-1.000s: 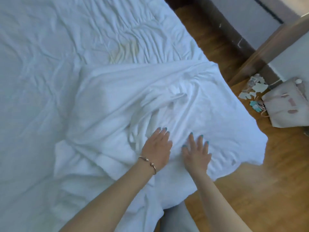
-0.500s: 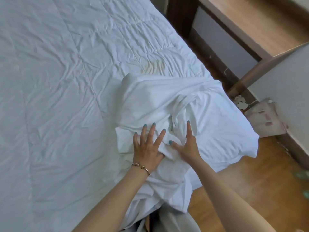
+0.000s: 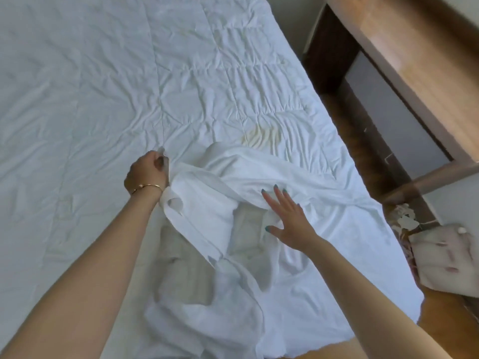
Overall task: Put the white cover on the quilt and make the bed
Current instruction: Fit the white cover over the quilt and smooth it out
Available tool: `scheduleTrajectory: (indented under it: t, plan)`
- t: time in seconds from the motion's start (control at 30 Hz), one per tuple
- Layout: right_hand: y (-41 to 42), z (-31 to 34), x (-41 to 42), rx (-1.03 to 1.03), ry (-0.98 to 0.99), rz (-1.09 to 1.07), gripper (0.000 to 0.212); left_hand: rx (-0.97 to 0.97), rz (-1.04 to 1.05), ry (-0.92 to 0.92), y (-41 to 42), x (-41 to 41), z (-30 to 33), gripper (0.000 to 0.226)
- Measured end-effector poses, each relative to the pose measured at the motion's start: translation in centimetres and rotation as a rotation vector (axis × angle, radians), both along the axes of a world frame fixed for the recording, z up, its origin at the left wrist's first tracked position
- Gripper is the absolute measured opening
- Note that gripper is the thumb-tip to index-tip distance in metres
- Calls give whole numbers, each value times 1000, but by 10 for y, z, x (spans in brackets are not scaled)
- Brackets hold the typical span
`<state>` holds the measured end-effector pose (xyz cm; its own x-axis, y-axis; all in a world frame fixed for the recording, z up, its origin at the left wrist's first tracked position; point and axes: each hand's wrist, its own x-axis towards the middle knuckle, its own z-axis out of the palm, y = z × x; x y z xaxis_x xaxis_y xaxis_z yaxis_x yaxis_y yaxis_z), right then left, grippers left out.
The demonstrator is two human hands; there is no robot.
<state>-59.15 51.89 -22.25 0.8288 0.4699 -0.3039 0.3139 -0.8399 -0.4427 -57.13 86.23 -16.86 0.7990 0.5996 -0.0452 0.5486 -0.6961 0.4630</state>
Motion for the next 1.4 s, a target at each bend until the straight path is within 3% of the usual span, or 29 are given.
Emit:
scheduleTrajectory:
  t: [0.1,0.17,0.2,0.23,0.3,0.33,0.4,0.47,0.53,0.6,0.7,0.77,0.87,0.93,1.0,1.1,1.2,1.27,1.3,1.33,1.4]
  plan:
    - [14,0,33,-75,37,132,99,-208,-60,-178,-28,2,9,47]
    - [25,-6,44,-54,40,172,99,-224,-206,-401,-71,-24,13,40]
    - [31,-9,47,-25,42,175,98,-134,-258,-400,-98,-44,12,34]
    - [36,-11,48,13,50,171,97,-35,-270,-299,-122,-65,3,43]
    - [46,-15,46,36,57,174,95,96,-239,81,-156,-107,-20,88]
    - [51,-16,45,9,35,191,94,101,-190,224,-161,-126,-32,108]
    - [60,-15,45,-50,-77,248,94,17,0,323,-149,-151,-46,129]
    - [73,-9,50,-25,-182,340,92,-192,210,317,-120,-160,-50,121]
    - [93,4,58,93,-171,412,93,-384,199,238,-90,-162,-50,85]
    - [119,18,65,232,-83,442,101,-306,112,175,-62,-156,-41,39]
    - [162,36,75,144,-33,626,114,-217,129,90,-31,-135,-28,9]
    - [184,42,83,-47,16,733,103,-200,161,67,-15,-120,-23,15]
    - [205,46,100,-148,84,729,42,-185,198,-5,22,-95,-16,21]
    - [213,52,120,-82,55,594,20,-175,218,-41,53,-75,-7,20]
    - [222,69,149,147,125,254,12,-153,250,-71,86,-51,6,18]
    - [241,97,213,462,202,-310,9,-82,363,-166,148,-7,38,14]
    - [250,113,278,713,95,-575,8,-62,547,-239,216,39,65,17]
    - [249,112,297,780,142,-526,47,-108,648,-143,240,58,63,35]
    - [246,109,296,699,106,-422,65,-90,625,-98,239,64,56,43]
    - [243,102,289,557,47,-288,75,-33,545,-92,230,66,47,46]
    - [233,77,264,253,-76,23,70,57,258,-134,192,62,23,44]
